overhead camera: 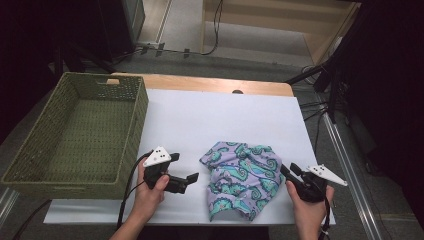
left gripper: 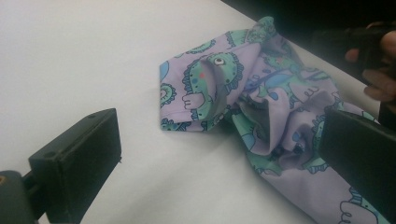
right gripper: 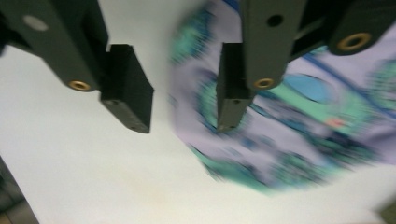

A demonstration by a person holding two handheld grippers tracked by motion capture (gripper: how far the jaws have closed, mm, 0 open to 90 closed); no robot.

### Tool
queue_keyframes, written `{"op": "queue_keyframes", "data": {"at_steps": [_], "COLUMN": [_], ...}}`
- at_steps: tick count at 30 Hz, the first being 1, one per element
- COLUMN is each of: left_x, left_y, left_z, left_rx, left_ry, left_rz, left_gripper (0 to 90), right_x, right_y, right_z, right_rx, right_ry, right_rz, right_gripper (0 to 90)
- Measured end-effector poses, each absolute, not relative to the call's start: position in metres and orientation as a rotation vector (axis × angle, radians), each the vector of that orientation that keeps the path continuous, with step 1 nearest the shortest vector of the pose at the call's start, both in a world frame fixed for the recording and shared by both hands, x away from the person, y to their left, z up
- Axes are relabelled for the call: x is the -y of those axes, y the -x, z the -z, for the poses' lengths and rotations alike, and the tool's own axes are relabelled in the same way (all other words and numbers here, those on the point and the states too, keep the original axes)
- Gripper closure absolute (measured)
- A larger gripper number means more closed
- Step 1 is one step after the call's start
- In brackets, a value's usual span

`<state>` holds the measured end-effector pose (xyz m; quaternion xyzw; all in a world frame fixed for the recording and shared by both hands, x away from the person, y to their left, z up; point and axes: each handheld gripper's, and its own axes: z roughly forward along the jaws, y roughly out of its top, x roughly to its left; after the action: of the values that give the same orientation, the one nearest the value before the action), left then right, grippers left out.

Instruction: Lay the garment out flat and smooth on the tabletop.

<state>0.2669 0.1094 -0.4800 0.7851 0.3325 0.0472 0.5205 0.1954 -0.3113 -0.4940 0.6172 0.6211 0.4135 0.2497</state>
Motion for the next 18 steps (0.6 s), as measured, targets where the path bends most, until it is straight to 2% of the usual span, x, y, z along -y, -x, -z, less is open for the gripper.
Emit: {"op": "queue_keyframes", "data": {"at_steps": [2, 5, 9, 10, 11, 15, 17, 18], "left_x": [-0.109, -0.108, -0.106, -0.106, -0.107, -0.107, -0.106, -0.106], "left_y": [-0.267, -0.266, -0.265, -0.265, -0.265, -0.265, -0.266, -0.266], "left_z": [0.480, 0.482, 0.482, 0.482, 0.482, 0.483, 0.484, 0.485], "left_rx": [-0.798, -0.795, -0.789, -0.789, -0.789, -0.786, -0.786, -0.783], "left_ry": [-1.882, -1.891, -1.896, -1.896, -1.897, -1.899, -1.903, -1.909], "left_rz": [-0.110, -0.107, -0.103, -0.103, -0.104, -0.097, -0.090, -0.082], "left_gripper": [0.0, 0.0, 0.0, 0.0, 0.0, 0.0, 0.0, 0.0], "right_x": [0.306, 0.269, 0.227, 0.227, 0.215, 0.204, 0.201, 0.200], "right_y": [-0.195, -0.198, -0.204, -0.204, -0.210, -0.221, -0.223, -0.223], "right_z": [0.488, 0.475, 0.483, 0.483, 0.492, 0.514, 0.519, 0.517], "right_rx": [-1.726, -1.940, -2.120, -2.120, -2.180, -2.255, -2.254, -2.245], "right_ry": [-1.624, -1.389, -1.250, -1.250, -1.252, -1.317, -1.340, -1.347], "right_rz": [-1.166, -1.245, -1.179, -1.179, -1.096, -0.969, -0.928, -0.934], "right_gripper": [50.8, 40.5, 13.7, 13.7, 7.3, 7.3, 17.3, 28.5]}}
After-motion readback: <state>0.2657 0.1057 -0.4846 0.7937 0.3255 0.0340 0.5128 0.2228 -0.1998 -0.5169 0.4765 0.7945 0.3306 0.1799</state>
